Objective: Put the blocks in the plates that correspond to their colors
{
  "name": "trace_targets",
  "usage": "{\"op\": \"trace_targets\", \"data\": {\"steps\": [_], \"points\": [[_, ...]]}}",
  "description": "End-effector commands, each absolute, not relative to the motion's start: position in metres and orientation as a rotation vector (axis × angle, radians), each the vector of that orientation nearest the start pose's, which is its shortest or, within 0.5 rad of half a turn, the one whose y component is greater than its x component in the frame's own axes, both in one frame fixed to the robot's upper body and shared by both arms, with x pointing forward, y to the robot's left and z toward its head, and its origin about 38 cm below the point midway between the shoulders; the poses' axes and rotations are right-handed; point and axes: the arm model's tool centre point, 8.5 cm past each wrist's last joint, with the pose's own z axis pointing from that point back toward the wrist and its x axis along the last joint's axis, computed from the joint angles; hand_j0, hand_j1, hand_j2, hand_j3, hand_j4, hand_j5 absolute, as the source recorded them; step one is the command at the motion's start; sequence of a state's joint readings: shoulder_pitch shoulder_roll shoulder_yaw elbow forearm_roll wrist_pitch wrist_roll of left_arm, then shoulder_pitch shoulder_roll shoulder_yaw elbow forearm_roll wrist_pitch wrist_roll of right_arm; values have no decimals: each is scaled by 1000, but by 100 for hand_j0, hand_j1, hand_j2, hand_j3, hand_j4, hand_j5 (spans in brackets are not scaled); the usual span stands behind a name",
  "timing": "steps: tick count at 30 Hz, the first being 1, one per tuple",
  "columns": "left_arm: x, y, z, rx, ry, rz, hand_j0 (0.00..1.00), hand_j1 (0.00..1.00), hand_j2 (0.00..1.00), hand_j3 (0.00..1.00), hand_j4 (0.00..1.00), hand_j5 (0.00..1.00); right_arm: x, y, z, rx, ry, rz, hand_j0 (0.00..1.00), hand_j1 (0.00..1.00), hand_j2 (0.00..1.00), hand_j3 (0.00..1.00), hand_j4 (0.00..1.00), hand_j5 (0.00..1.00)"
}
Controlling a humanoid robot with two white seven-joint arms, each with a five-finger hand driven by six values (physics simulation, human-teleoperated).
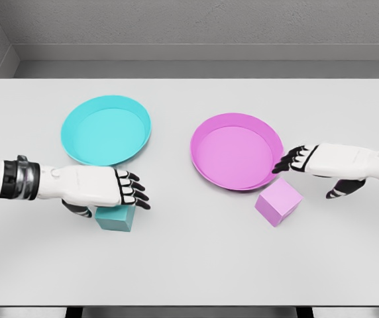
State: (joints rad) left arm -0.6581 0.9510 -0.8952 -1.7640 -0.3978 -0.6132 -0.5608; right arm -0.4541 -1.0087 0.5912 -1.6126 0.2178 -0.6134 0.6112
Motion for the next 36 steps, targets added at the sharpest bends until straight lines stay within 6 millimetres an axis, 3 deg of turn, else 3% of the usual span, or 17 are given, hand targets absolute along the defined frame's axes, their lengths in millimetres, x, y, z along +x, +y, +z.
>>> {"op": "trace_targets", "data": {"steps": [1,4,5,8,12,14,15,21,32,34,36], "points": [[354,242,188,-146,1613,3053,100,100,100,100,100,100,361,-321,181,-98,-1267,2164,100,100,100,100,100,100],[353,241,186,-137,1610,3055,89,89,89,89,89,89,357,-315,179,-76,-1271,2182,100,100,100,100,100,100],[352,241,184,-125,1604,3058,81,81,81,81,81,81,358,-316,183,-90,-1279,2180,100,100,100,100,100,100],[351,240,183,-122,1600,3060,70,70,70,70,70,70,370,-325,213,-198,-1342,2147,100,100,100,100,100,100],[351,241,181,-130,1579,3065,58,58,58,58,58,58,371,-329,220,-218,-1347,2146,100,100,100,100,100,100],[351,241,182,-134,1576,3064,52,52,52,52,52,52,354,-305,222,-162,-1379,2226,98,98,98,98,98,98],[352,241,183,-140,1574,3062,50,50,50,50,50,50,349,-300,214,-116,-1367,2238,95,95,95,95,95,95],[357,239,192,-181,1572,3044,40,40,40,40,40,40,350,-301,216,-126,-1370,2235,99,99,99,99,99,99],[375,230,228,-304,1625,2948,37,37,37,37,37,37,346,-290,205,-74,-1375,2241,96,96,96,96,96,96],[382,235,238,-358,1642,2937,37,37,37,37,37,37,342,-282,192,-21,-1367,2249,95,95,95,95,95,95],[399,252,249,-458,1677,2962,37,37,37,37,37,37,342,-281,193,-19,-1373,2248,95,95,95,95,95,95]]}}
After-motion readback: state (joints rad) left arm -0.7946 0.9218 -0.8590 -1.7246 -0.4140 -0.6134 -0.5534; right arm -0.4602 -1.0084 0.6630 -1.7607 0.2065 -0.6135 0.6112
